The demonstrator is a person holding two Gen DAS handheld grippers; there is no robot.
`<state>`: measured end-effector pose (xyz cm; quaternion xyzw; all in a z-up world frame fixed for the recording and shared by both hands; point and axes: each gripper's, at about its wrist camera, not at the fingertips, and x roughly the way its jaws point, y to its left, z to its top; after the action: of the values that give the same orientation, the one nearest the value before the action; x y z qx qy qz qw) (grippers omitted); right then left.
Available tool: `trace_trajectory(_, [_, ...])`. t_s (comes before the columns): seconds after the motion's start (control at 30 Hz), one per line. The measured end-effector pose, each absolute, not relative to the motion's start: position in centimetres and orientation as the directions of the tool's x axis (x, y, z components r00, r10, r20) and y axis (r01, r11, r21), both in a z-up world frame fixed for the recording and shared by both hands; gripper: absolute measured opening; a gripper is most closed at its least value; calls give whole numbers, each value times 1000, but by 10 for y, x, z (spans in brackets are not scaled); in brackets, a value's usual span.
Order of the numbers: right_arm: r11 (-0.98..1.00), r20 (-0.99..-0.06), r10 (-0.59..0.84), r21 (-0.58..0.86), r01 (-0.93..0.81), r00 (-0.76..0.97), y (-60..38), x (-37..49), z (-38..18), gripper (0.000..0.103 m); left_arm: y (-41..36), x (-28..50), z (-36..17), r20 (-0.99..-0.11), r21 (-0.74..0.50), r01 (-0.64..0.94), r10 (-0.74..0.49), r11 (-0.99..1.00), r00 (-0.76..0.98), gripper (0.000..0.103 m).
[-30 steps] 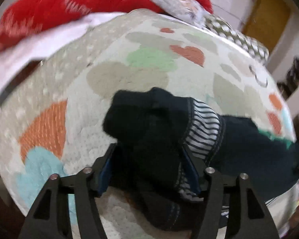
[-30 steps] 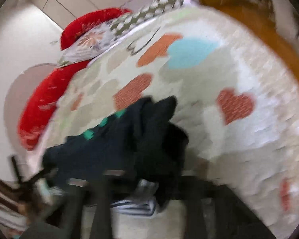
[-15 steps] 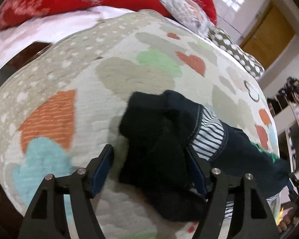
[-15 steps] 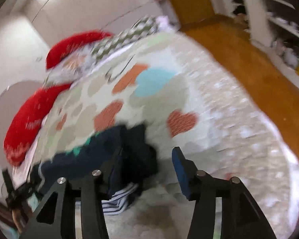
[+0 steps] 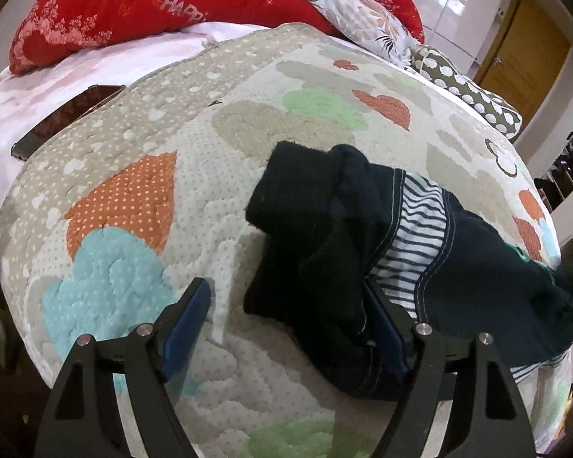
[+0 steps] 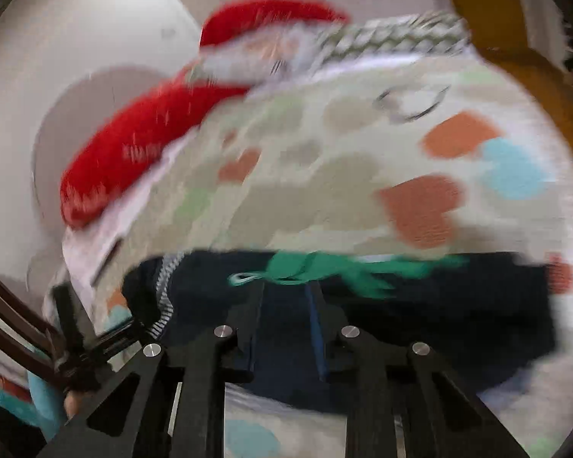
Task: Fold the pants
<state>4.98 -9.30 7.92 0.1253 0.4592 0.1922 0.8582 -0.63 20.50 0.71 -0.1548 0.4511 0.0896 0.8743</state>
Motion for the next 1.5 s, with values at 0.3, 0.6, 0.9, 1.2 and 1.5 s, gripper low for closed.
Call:
trace_trajectory(0.3, [944,-840,324,258,-206,435,-32,91,31,24,223,-46,39,-738,-289,-304,-10,908,675,79])
trace_trajectory(0.6, [964,-770,253,151,-217,587,-70,14,55,33,242,23,34,-800,-87,-405,179,910,573,79])
trace_trajectory(0.9, [918,-712,106,339,207,694,-203,-33,52,50,299,-21,57,-796,-305,-559,116,771,594,78])
trace_trajectory(1.2, [913,-674,51,331,240,737,-218,-56,58,55,196,-54,98,-729,-29,-431,276,902,626,79])
trace_trajectory(1.5, [894,-646,65,376,243,761,-245,-76,53,57,96,-49,121,-641,218,-271,347,938,685,79])
